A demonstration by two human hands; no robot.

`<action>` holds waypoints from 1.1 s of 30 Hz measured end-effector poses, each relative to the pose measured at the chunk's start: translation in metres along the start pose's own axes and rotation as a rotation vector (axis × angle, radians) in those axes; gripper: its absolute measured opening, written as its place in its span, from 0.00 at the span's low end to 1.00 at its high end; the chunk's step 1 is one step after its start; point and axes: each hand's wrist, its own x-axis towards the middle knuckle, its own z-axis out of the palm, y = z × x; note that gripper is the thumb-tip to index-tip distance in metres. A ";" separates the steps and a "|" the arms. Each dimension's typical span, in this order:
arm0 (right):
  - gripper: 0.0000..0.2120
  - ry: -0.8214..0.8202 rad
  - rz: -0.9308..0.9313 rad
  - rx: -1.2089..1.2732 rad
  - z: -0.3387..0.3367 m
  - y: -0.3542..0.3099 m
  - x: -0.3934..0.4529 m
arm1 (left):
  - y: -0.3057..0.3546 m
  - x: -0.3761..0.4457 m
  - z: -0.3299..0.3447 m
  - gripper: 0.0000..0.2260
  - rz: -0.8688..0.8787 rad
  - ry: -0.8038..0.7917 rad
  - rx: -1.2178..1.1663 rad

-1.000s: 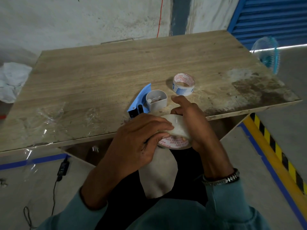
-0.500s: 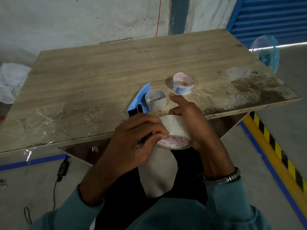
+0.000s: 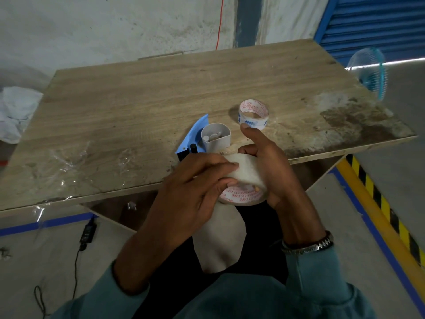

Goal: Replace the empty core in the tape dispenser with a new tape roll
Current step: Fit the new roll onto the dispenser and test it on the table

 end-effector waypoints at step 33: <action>0.31 0.139 0.041 -0.200 0.003 0.010 0.005 | -0.007 0.004 -0.019 0.02 0.222 -0.051 0.250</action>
